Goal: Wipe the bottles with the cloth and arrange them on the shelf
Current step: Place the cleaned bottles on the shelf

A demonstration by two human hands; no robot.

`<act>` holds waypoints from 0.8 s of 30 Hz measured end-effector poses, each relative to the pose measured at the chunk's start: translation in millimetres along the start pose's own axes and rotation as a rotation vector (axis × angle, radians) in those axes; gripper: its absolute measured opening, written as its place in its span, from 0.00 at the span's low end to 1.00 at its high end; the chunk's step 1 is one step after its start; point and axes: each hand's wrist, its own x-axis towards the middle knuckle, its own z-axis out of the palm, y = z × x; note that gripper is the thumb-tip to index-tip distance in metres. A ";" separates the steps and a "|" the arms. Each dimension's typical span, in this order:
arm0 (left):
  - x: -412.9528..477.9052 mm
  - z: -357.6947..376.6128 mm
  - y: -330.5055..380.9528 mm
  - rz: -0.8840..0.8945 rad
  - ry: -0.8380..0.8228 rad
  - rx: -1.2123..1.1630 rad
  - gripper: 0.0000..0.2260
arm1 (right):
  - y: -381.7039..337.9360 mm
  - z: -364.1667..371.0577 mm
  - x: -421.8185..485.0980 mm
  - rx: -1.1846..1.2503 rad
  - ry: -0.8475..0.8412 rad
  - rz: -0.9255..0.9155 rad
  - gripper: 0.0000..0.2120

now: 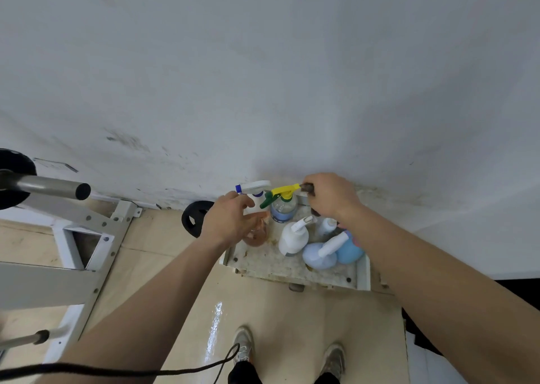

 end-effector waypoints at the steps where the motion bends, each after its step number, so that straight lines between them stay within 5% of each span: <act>1: -2.5 0.1 3.6 0.005 0.017 -0.003 0.16 | 5.8 -5.2 -6.4 0.024 -0.002 0.010 0.08; 7: -18.2 10.4 35.7 0.074 0.011 -0.005 0.09 | 12.1 -21.4 -48.1 0.041 -0.157 -0.232 0.22; 11: -23.4 20.4 40.9 0.049 0.049 -0.008 0.10 | -11.6 -10.2 -57.8 -0.294 -0.163 -0.394 0.10; 18: -36.2 19.9 26.6 -0.034 0.053 -0.063 0.11 | -37.0 -5.3 -42.9 -0.515 -0.165 -0.328 0.06; 24: -51.0 23.5 16.8 -0.086 0.001 -0.159 0.08 | -34.8 2.6 -32.2 -0.208 -0.120 -0.081 0.02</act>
